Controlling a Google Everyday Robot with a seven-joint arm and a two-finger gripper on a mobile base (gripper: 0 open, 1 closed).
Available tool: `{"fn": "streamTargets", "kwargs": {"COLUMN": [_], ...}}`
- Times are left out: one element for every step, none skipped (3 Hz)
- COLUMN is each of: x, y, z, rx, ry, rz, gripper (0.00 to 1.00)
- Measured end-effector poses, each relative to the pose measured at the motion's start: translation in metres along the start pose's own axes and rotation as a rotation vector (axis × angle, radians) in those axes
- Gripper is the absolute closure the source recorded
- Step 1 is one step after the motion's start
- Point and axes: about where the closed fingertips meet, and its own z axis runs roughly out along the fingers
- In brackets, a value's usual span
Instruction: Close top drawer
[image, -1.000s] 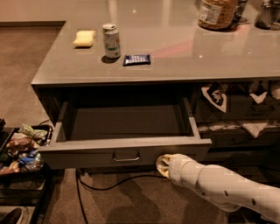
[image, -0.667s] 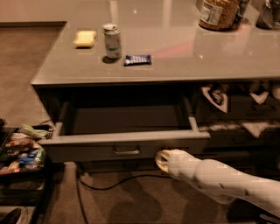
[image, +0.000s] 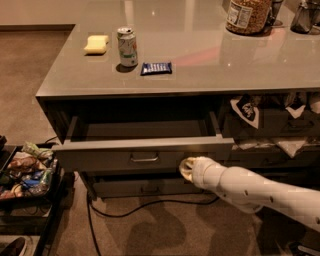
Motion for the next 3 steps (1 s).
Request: {"fn": "streamTargets", "kwargs": {"x": [0.005,0.009,0.01], "y": [-0.021,-0.044,-0.064], "z": [0.013,0.021,0.025], "rx": [0.024,0.051,0.076], "ry": [0.0,0.005,0.01], "rz": [-0.017,-0.04,-0.067], "gripper": [1.0,1.0,1.0]}}
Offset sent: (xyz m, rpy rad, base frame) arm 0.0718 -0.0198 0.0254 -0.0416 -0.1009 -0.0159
